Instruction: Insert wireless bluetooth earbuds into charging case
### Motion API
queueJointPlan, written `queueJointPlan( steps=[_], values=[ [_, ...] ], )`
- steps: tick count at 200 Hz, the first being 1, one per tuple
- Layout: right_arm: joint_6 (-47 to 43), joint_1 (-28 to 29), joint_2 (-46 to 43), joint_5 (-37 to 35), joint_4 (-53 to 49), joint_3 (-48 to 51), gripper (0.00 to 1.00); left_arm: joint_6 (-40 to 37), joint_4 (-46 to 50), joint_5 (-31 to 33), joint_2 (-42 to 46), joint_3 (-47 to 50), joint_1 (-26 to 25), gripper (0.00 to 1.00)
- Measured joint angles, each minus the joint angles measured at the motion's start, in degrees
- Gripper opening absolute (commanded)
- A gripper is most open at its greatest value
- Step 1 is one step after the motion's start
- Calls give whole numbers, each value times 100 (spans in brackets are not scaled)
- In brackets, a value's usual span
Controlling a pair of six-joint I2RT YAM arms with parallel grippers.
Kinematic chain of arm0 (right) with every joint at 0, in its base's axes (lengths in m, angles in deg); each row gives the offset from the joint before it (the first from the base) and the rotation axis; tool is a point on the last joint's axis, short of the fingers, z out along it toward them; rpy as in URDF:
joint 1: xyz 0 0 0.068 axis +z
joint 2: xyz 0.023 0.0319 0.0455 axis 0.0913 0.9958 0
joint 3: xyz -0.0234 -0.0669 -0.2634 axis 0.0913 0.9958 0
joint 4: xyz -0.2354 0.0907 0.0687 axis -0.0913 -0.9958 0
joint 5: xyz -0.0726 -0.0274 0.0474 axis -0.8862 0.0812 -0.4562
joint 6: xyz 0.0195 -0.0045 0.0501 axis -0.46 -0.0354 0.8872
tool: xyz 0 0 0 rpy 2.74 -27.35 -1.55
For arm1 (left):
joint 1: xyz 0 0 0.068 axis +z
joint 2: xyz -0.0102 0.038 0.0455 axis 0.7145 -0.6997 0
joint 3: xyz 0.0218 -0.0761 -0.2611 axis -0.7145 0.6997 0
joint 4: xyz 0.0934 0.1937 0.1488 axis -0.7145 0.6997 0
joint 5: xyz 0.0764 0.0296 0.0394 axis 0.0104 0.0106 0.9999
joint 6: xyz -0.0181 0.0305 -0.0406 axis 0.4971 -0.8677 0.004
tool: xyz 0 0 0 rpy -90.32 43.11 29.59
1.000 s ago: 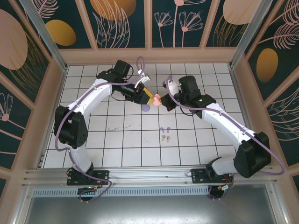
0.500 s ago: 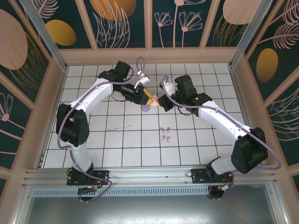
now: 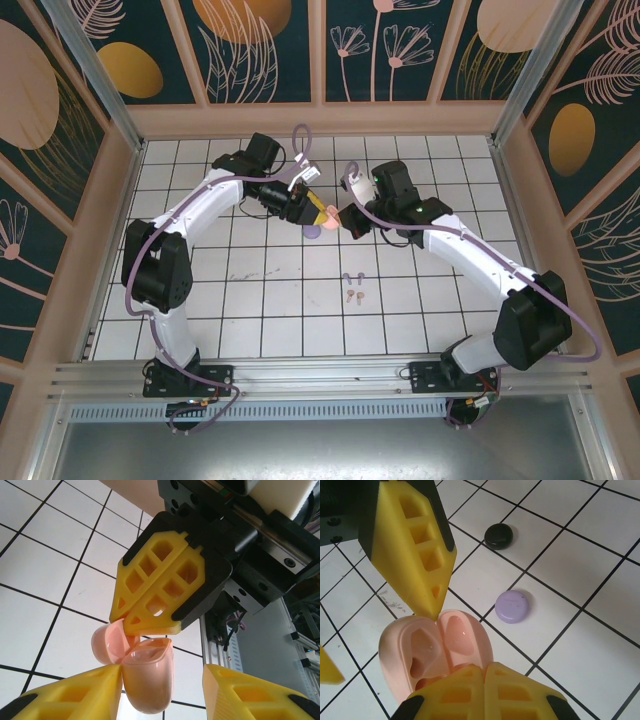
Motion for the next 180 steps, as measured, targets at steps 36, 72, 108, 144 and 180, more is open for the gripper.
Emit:
queueJointPlan(
  steps=[36, 72, 108, 144, 180],
  values=[
    [0, 0, 0, -94, -13, 0, 0, 107, -175, 15, -4, 68, -7, 54],
    [0, 2, 24, -151, -17, 0, 0, 122, -225, -57, -4, 162, -9, 55],
    [-2, 11, 52, -162, -72, 0, 0, 125, -304, -68, -4, 267, -11, 55],
    [-4, 87, 20, -68, -9, -160, 0, 278, -542, 166, -4, 431, -22, 56],
    [-2, 85, -2, -83, -7, -162, 0, 435, -699, 151, -4, 459, -37, 56]
  ],
)
